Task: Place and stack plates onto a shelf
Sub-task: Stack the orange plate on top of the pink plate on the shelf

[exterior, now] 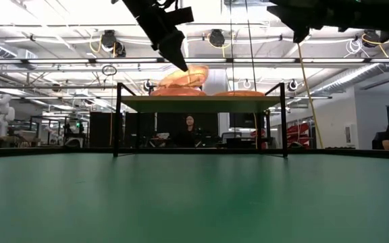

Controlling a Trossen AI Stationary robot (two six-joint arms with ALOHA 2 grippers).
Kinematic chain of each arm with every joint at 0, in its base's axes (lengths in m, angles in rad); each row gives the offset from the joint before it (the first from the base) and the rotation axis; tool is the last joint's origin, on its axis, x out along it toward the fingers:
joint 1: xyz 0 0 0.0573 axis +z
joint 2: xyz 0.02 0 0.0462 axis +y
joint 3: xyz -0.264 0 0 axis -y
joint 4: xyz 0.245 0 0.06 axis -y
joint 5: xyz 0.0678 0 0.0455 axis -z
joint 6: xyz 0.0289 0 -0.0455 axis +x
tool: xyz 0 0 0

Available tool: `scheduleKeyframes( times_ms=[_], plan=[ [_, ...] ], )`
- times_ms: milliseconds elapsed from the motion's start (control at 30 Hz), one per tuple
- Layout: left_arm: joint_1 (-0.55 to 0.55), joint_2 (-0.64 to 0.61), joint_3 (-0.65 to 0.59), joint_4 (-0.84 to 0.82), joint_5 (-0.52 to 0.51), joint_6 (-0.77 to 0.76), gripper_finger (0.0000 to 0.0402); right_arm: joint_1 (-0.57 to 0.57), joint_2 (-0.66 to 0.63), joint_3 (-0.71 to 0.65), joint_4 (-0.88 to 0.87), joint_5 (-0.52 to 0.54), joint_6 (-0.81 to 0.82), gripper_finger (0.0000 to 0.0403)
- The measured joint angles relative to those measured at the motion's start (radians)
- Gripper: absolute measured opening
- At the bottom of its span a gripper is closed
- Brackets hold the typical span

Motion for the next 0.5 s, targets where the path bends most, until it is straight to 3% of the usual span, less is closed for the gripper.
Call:
scheduleKeyframes(
  times_ms=[500],
  plan=[
    [0.0,-0.001,0.0,0.022,0.0,-0.005,0.0004,0.0,-0.008,0.0,-0.002,-0.003,0.022,0.0132]
  ],
)
